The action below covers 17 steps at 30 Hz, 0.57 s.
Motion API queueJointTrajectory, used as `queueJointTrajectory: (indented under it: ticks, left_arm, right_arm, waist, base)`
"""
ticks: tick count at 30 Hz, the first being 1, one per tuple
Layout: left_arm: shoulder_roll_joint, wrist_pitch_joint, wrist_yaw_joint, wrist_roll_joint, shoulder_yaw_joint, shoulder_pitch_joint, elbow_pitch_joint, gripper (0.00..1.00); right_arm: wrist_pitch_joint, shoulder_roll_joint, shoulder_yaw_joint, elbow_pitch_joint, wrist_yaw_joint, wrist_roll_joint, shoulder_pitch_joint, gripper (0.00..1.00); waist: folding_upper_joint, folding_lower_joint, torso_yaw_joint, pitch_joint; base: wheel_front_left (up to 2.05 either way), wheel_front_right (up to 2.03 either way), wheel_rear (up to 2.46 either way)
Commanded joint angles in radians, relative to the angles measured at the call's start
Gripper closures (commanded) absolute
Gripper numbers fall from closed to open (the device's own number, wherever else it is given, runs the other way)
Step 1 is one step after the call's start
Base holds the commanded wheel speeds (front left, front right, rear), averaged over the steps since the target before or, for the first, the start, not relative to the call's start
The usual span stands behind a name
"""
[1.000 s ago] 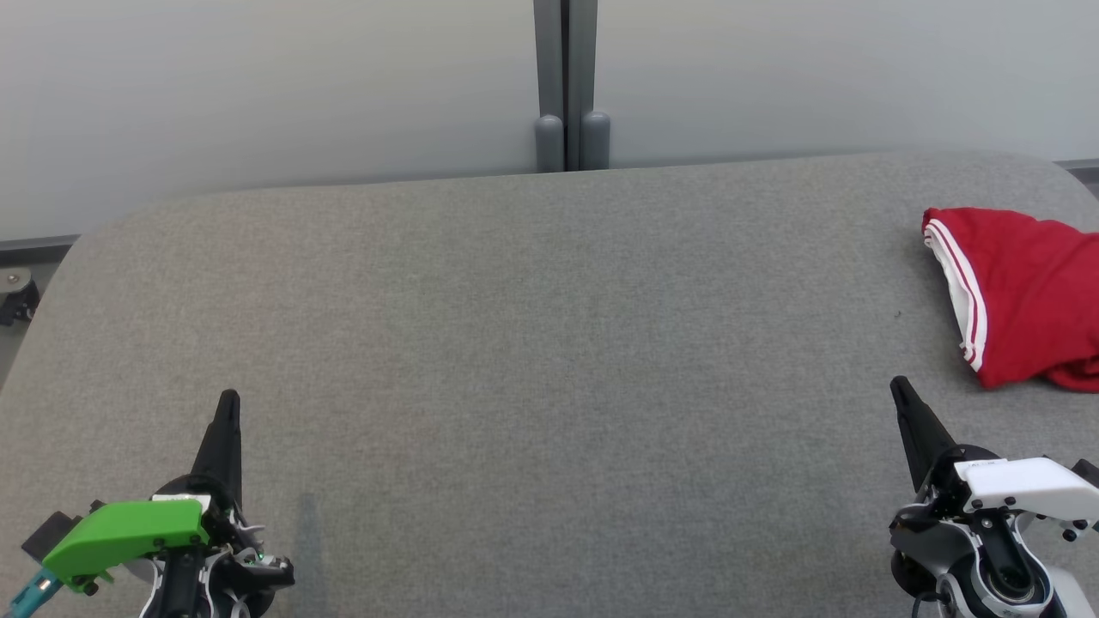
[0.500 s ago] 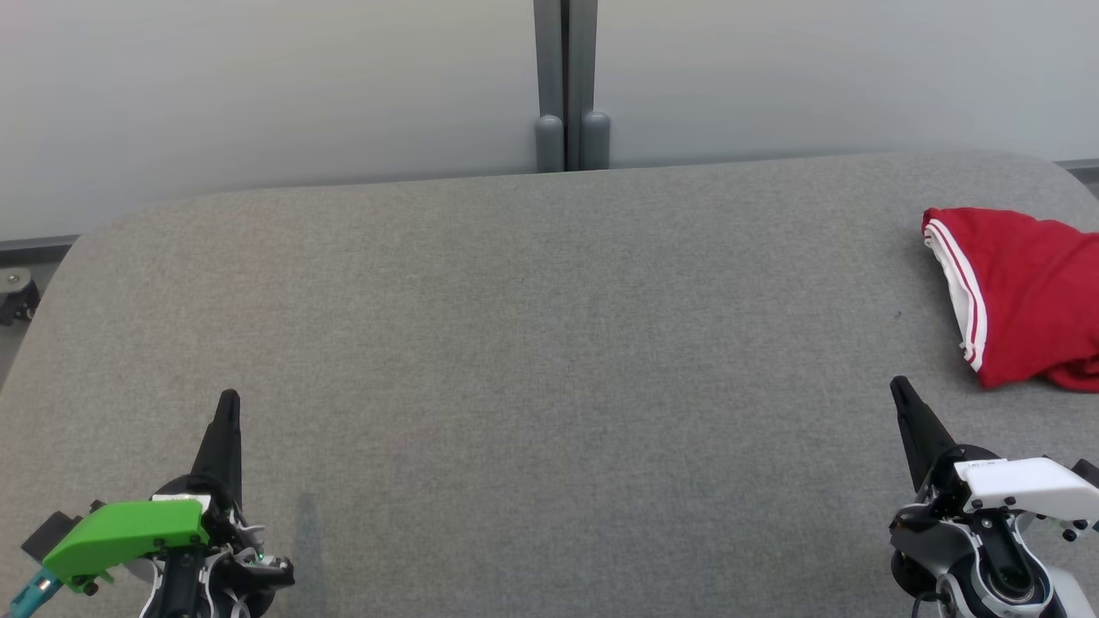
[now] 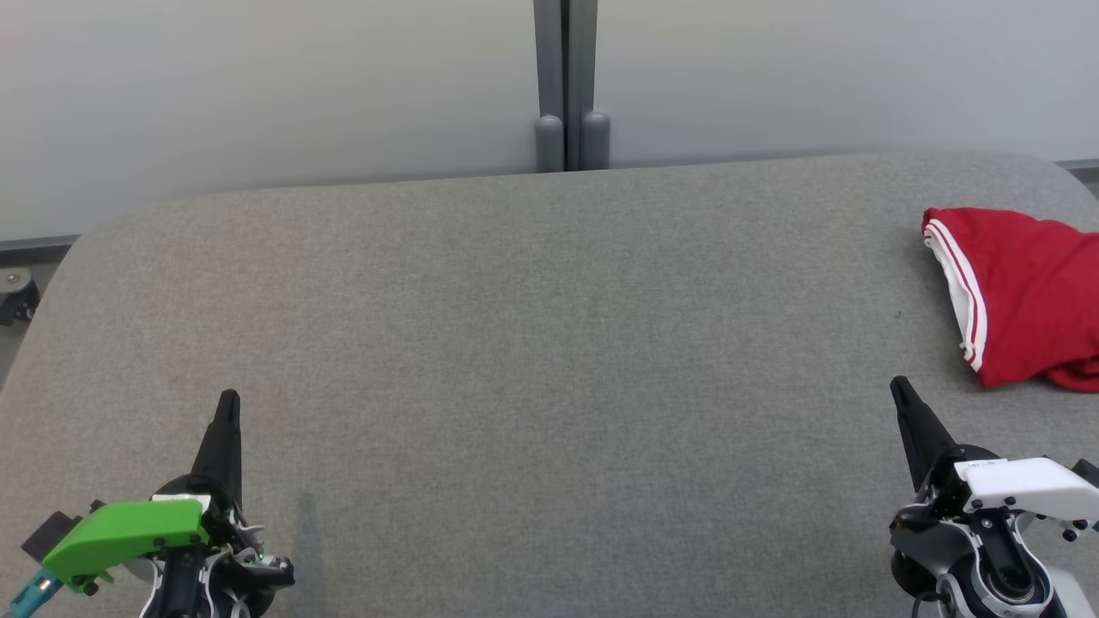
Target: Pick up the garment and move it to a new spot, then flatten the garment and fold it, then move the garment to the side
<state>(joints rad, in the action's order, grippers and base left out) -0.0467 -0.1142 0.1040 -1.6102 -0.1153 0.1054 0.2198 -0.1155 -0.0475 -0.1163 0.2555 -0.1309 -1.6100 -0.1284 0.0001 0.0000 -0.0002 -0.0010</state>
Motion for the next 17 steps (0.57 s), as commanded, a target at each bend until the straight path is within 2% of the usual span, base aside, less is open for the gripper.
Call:
queueJointTrajectory:
  ticks: [1,17]
  left_arm:
    - [-0.007,-0.004,-0.003,-0.003,-0.002,0.012,-0.003,1.00]
    - [-0.007,-0.004,-0.003,-0.003,-0.002,0.012,-0.003,1.00]
  right_arm:
    - [-0.004,-0.005,-0.002,-0.004,0.000,-0.002,0.013,1.00]
    - [-0.004,-0.005,-0.002,-0.004,0.000,-0.002,0.013,1.00]
  waist:
    - [-0.0001,0.0000,0.000,0.000]
    - [-0.0001,0.0000,0.000,0.000]
  base:
    - [0.00,0.00,0.00]
    - [0.00,0.00,0.00]
